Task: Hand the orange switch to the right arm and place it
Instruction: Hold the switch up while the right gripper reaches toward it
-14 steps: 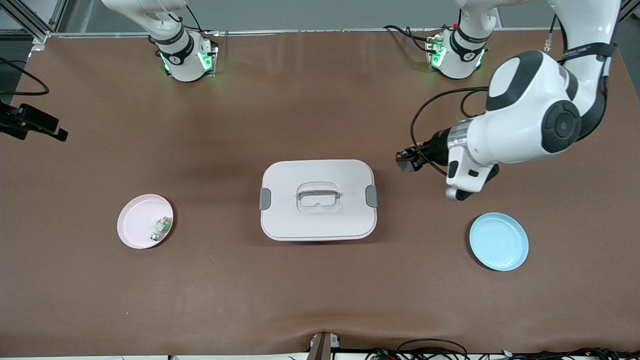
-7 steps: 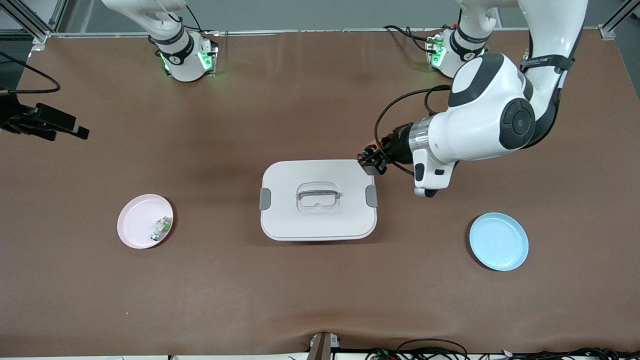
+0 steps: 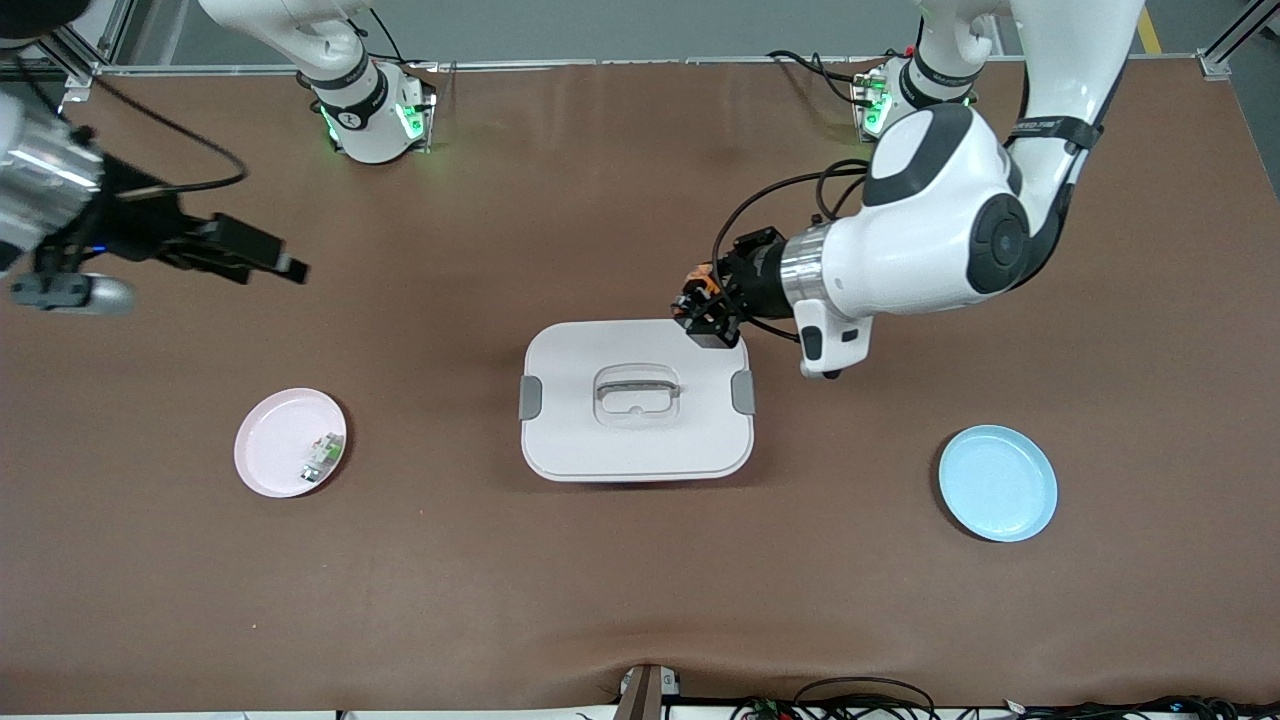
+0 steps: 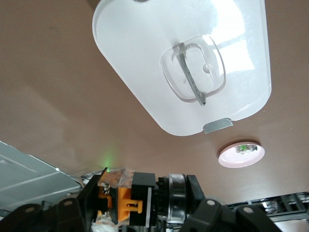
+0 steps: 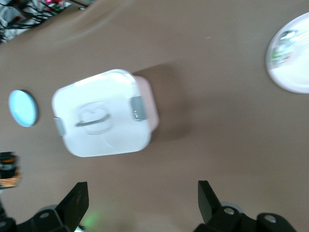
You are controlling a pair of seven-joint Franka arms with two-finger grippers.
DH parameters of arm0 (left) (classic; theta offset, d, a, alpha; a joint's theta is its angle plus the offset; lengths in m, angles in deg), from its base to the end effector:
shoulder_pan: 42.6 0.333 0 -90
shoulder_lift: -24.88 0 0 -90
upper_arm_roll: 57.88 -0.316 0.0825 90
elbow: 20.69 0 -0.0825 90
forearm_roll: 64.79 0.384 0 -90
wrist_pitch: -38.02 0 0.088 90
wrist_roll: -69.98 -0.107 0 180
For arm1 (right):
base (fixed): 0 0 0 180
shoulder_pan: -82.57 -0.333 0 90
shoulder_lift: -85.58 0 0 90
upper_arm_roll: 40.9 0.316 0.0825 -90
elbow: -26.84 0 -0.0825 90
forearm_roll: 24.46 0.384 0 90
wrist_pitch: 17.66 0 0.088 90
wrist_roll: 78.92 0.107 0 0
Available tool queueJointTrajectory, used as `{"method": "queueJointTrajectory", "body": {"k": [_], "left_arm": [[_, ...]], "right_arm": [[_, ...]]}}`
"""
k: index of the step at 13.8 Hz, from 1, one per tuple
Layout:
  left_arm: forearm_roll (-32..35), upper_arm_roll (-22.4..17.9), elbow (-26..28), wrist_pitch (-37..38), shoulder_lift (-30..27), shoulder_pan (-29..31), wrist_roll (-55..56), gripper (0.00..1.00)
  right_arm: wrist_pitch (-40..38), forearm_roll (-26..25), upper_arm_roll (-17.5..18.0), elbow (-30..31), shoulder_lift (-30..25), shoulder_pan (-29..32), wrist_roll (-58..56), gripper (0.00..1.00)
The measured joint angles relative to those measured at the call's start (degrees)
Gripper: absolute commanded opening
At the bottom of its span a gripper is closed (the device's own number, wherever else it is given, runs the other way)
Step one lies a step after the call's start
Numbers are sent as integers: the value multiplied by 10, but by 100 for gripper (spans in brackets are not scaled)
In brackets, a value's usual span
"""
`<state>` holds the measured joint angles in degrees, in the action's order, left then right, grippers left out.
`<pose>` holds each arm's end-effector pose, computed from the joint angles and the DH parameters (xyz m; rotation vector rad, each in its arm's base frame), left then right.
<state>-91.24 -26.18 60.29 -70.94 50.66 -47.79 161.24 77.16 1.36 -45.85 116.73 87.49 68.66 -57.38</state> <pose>0.5725 -0.3833 0.4984 2.2349 1.4332 -0.7745 0.5593 0.1328 0.6241 -2.6748 0.3305 0.0925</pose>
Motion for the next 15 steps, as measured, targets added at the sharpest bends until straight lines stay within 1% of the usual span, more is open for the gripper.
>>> {"method": "queueJointTrajectory", "body": {"k": [2, 4, 8, 11, 13, 15], "left_arm": [[0, 0, 0, -26, 10, -15, 43, 14], [0, 0, -1, -45, 18, -30, 71, 14], [0, 1, -13, -70, 24, -63, 120, 14], [0, 1, -29, -71, 24, -83, 146, 14], [0, 1, -31, -71, 25, -89, 152, 14], [0, 1, -32, -71, 25, -91, 152, 14]], "right_arm": [[36, 28, 1, 3, -2, -33, 62, 100], [80, 44, 0, 24, -13, -55, 104, 100], [199, 56, 1, 128, -64, -118, 160, 100], [273, 56, 1, 177, -78, -179, 202, 100], [294, 54, 2, 192, -78, -207, 205, 100], [296, 41, 3, 195, -78, -222, 205, 100]]}}
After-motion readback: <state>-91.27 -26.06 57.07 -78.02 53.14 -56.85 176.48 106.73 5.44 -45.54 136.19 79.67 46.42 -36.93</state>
